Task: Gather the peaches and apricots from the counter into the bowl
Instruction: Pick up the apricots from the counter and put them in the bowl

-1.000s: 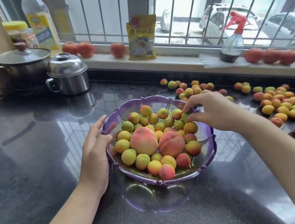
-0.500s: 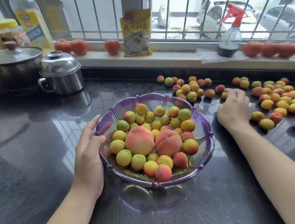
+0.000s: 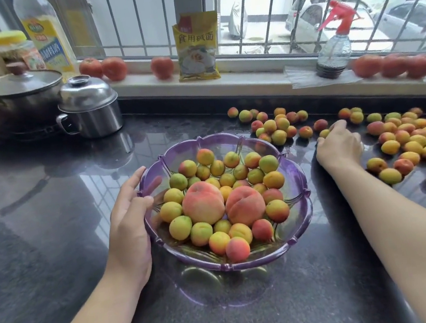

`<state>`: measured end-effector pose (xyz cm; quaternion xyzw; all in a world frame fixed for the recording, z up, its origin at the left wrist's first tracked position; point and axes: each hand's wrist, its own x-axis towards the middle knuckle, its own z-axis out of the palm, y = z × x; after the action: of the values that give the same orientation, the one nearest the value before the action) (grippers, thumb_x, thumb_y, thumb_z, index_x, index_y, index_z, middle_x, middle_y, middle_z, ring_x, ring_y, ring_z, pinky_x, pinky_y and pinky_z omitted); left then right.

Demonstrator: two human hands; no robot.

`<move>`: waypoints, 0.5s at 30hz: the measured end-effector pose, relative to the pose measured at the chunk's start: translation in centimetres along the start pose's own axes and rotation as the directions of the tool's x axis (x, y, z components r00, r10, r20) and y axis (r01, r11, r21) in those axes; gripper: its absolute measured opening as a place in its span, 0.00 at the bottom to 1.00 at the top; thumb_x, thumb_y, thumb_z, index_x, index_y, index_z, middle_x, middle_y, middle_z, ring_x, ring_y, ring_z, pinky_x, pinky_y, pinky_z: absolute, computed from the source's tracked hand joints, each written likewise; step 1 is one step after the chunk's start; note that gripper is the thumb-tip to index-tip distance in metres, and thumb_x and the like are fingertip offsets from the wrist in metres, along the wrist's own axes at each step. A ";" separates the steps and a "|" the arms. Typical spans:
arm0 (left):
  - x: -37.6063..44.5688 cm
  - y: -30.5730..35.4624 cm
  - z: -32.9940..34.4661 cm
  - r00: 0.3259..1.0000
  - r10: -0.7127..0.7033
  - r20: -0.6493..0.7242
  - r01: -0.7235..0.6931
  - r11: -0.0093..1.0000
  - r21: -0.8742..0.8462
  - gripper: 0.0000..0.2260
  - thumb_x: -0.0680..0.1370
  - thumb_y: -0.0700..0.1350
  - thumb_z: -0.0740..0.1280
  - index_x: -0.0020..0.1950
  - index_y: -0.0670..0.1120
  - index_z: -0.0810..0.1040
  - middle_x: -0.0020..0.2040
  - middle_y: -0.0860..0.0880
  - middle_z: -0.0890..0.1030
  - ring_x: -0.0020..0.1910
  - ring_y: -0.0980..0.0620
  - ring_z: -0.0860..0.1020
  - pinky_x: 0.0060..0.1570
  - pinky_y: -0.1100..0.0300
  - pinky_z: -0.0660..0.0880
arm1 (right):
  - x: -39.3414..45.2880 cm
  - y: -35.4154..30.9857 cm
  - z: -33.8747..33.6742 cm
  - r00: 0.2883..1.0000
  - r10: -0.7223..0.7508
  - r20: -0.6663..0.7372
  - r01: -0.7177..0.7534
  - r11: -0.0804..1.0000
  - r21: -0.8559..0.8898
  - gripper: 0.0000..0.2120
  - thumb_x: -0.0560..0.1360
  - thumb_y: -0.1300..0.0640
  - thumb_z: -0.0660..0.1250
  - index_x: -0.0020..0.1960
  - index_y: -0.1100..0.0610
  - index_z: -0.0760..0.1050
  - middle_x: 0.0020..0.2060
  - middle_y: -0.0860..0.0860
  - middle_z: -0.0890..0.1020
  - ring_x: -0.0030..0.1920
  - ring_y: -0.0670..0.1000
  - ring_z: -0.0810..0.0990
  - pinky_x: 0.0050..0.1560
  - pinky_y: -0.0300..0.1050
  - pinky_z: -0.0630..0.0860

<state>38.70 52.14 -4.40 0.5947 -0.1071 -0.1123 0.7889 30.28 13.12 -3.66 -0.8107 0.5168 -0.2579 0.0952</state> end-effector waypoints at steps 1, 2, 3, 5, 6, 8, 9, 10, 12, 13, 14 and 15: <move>0.0 0.0 0.0 1.000 0.001 0.001 -0.001 1.000 0.006 0.24 0.73 0.45 0.63 0.69 0.54 0.80 0.63 0.49 0.87 0.66 0.50 0.83 0.69 0.49 0.76 | 0.0 -0.1 -0.1 1.000 0.007 -0.014 -0.007 1.000 -0.002 0.13 0.82 0.57 0.64 0.64 0.60 0.69 0.60 0.65 0.78 0.62 0.67 0.73 0.62 0.58 0.70; 0.0 0.0 0.1 1.000 0.001 0.004 -0.001 1.000 0.012 0.25 0.73 0.45 0.63 0.70 0.54 0.80 0.63 0.50 0.87 0.65 0.51 0.83 0.69 0.49 0.77 | 0.0 -0.2 -0.2 1.000 0.010 -0.025 -0.010 1.000 0.011 0.12 0.82 0.58 0.64 0.63 0.60 0.69 0.58 0.65 0.78 0.61 0.66 0.73 0.61 0.57 0.71; 0.0 0.0 0.1 1.000 0.002 0.006 -0.002 1.000 0.015 0.25 0.73 0.45 0.63 0.70 0.54 0.79 0.62 0.50 0.87 0.65 0.51 0.83 0.69 0.49 0.77 | -0.1 -0.2 -0.2 0.999 0.009 -0.035 -0.008 0.999 0.035 0.11 0.82 0.58 0.64 0.62 0.60 0.69 0.57 0.65 0.79 0.60 0.66 0.74 0.58 0.55 0.71; 0.0 0.0 0.0 1.000 0.006 0.006 -0.006 1.000 0.020 0.24 0.73 0.45 0.63 0.69 0.55 0.80 0.63 0.50 0.87 0.67 0.51 0.83 0.70 0.48 0.76 | -0.5 -0.1 -0.2 0.997 -0.035 -0.063 0.041 0.994 0.105 0.12 0.81 0.59 0.65 0.63 0.61 0.71 0.57 0.64 0.78 0.58 0.65 0.76 0.56 0.53 0.72; 0.1 0.0 0.0 1.000 0.007 0.006 -0.007 1.000 0.022 0.24 0.74 0.45 0.63 0.69 0.55 0.80 0.63 0.50 0.86 0.68 0.50 0.82 0.71 0.47 0.75 | -0.7 0.0 -0.2 0.994 -0.077 -0.077 0.086 0.988 0.129 0.13 0.80 0.60 0.66 0.64 0.61 0.71 0.58 0.65 0.78 0.59 0.65 0.75 0.57 0.54 0.72; 0.1 0.0 -0.1 1.000 0.004 0.007 -0.005 1.000 0.021 0.23 0.74 0.45 0.63 0.69 0.56 0.80 0.63 0.49 0.86 0.68 0.50 0.81 0.71 0.46 0.75 | -1.3 0.4 -0.2 0.986 -0.152 -0.064 0.161 0.974 0.160 0.16 0.80 0.61 0.66 0.67 0.61 0.73 0.60 0.64 0.74 0.60 0.65 0.75 0.62 0.55 0.71; 0.1 0.0 -0.1 1.000 0.002 0.009 -0.002 1.000 0.023 0.23 0.74 0.45 0.63 0.68 0.56 0.80 0.63 0.49 0.86 0.68 0.50 0.81 0.71 0.46 0.75 | -1.8 0.6 -0.3 0.985 -0.171 -0.040 0.175 0.966 0.191 0.17 0.79 0.62 0.67 0.67 0.60 0.74 0.60 0.63 0.73 0.60 0.65 0.75 0.63 0.54 0.71; 0.1 0.1 -0.1 1.000 0.000 0.013 -0.001 1.000 0.029 0.23 0.74 0.46 0.63 0.68 0.57 0.80 0.64 0.49 0.86 0.68 0.50 0.81 0.71 0.46 0.75 | -2.2 0.7 -0.4 0.984 -0.179 -0.019 0.179 0.956 0.231 0.16 0.79 0.62 0.68 0.67 0.60 0.76 0.60 0.63 0.73 0.60 0.63 0.75 0.63 0.52 0.71; 0.0 0.2 -0.1 1.000 -0.001 0.021 0.000 0.999 0.045 0.23 0.74 0.46 0.63 0.68 0.58 0.79 0.65 0.49 0.85 0.69 0.51 0.81 0.71 0.46 0.75 | -3.0 0.9 -1.0 0.982 -0.189 -0.006 0.182 0.934 0.307 0.16 0.77 0.62 0.70 0.64 0.59 0.78 0.58 0.63 0.76 0.59 0.61 0.76 0.60 0.49 0.71; 0.0 0.2 -0.2 1.000 -0.004 0.025 0.003 0.999 0.053 0.23 0.74 0.47 0.63 0.68 0.58 0.79 0.65 0.49 0.85 0.68 0.51 0.81 0.71 0.46 0.76 | -3.5 0.7 -1.4 0.981 -0.195 -0.002 0.184 0.921 0.344 0.15 0.77 0.61 0.71 0.64 0.58 0.78 0.58 0.61 0.78 0.57 0.59 0.77 0.58 0.48 0.72; 0.0 0.2 -0.2 1.000 -0.009 0.028 0.007 0.998 0.057 0.22 0.74 0.47 0.63 0.67 0.59 0.79 0.65 0.50 0.85 0.68 0.52 0.82 0.71 0.46 0.76 | -3.9 0.5 -2.0 0.979 -0.203 0.003 0.186 0.903 0.388 0.15 0.77 0.61 0.72 0.63 0.58 0.79 0.57 0.59 0.80 0.56 0.55 0.78 0.56 0.46 0.73; 0.0 0.3 -0.2 0.999 -0.012 0.030 0.011 0.998 0.058 0.22 0.74 0.47 0.63 0.67 0.59 0.79 0.64 0.51 0.85 0.67 0.53 0.82 0.70 0.47 0.76 | -4.3 0.1 -2.9 0.977 -0.212 0.007 0.188 0.878 0.440 0.16 0.77 0.60 0.73 0.63 0.57 0.79 0.57 0.56 0.82 0.55 0.53 0.79 0.55 0.44 0.73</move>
<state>38.76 52.37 -4.19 0.6159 -0.1187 -0.1226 0.7691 27.28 17.17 -2.63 -0.8244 0.3566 -0.3533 0.2615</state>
